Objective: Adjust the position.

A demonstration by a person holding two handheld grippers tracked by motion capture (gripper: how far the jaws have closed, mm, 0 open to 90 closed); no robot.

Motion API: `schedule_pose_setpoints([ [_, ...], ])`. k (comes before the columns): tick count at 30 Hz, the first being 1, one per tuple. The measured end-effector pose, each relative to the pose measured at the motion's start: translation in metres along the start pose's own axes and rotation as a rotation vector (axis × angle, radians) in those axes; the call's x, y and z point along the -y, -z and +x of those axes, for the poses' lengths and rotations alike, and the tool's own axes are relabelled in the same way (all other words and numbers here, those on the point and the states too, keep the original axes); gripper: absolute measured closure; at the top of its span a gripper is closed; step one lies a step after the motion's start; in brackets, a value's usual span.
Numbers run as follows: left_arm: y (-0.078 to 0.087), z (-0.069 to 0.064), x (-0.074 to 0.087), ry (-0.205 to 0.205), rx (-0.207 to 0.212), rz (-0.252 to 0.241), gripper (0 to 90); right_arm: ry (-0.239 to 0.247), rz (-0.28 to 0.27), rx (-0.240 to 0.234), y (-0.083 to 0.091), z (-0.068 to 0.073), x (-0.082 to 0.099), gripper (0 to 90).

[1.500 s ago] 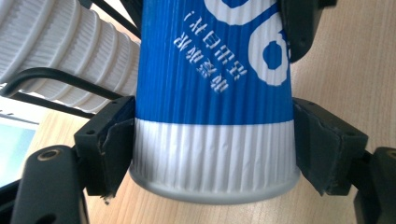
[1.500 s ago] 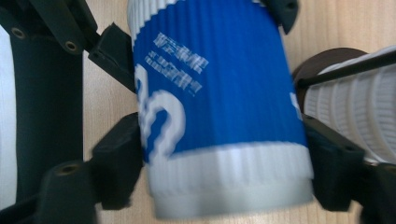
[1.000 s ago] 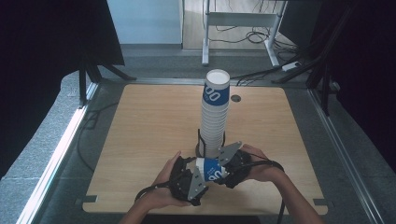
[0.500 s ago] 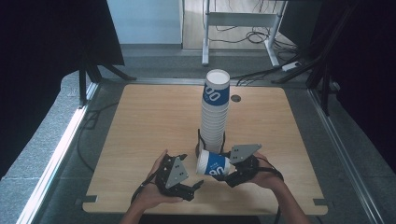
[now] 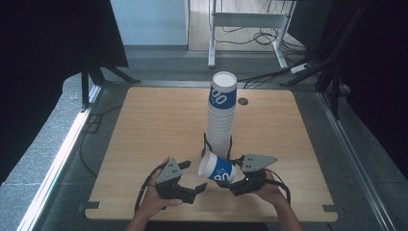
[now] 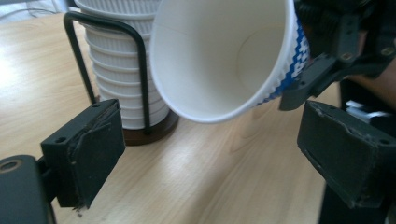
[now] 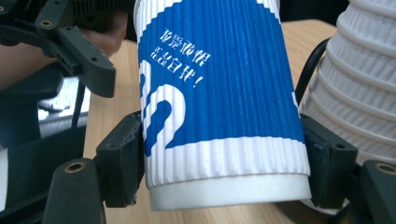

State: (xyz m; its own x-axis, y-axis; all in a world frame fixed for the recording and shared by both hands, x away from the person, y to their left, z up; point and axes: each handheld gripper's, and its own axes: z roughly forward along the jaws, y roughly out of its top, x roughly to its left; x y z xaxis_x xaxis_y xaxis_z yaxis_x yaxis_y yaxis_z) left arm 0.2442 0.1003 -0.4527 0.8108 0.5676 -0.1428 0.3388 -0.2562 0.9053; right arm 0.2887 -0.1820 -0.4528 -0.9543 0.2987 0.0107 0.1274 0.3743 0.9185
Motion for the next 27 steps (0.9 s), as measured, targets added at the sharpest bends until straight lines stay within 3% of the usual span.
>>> schedule_pose_setpoints([
  [4, 0.001, 0.0, 0.002, 0.013, -0.001, -0.003, 7.8, -0.034, -0.084, 0.001, -0.002, 0.002, 0.007, 26.7],
  [12, 0.002, 0.002, 0.006, 0.067, 0.022, -0.025, 7.9, -0.108, -0.145, -0.005, -0.005, 0.002, 0.021, 26.7],
  [15, 0.002, 0.005, 0.008, 0.113, 0.066, -0.049, 7.8, -0.112, -0.143, 0.009, -0.007, 0.002, 0.023, 26.7],
  [21, 0.0, 0.005, 0.009, 0.133, 0.068, -0.059, 7.9, -0.122, -0.184, 0.001, -0.009, 0.003, 0.024, 26.6],
  [27, 0.002, 0.001, 0.006, 0.146, 0.094, -0.093, 7.8, -0.134, -0.236, -0.04, -0.012, 0.007, 0.023, 26.6],
])
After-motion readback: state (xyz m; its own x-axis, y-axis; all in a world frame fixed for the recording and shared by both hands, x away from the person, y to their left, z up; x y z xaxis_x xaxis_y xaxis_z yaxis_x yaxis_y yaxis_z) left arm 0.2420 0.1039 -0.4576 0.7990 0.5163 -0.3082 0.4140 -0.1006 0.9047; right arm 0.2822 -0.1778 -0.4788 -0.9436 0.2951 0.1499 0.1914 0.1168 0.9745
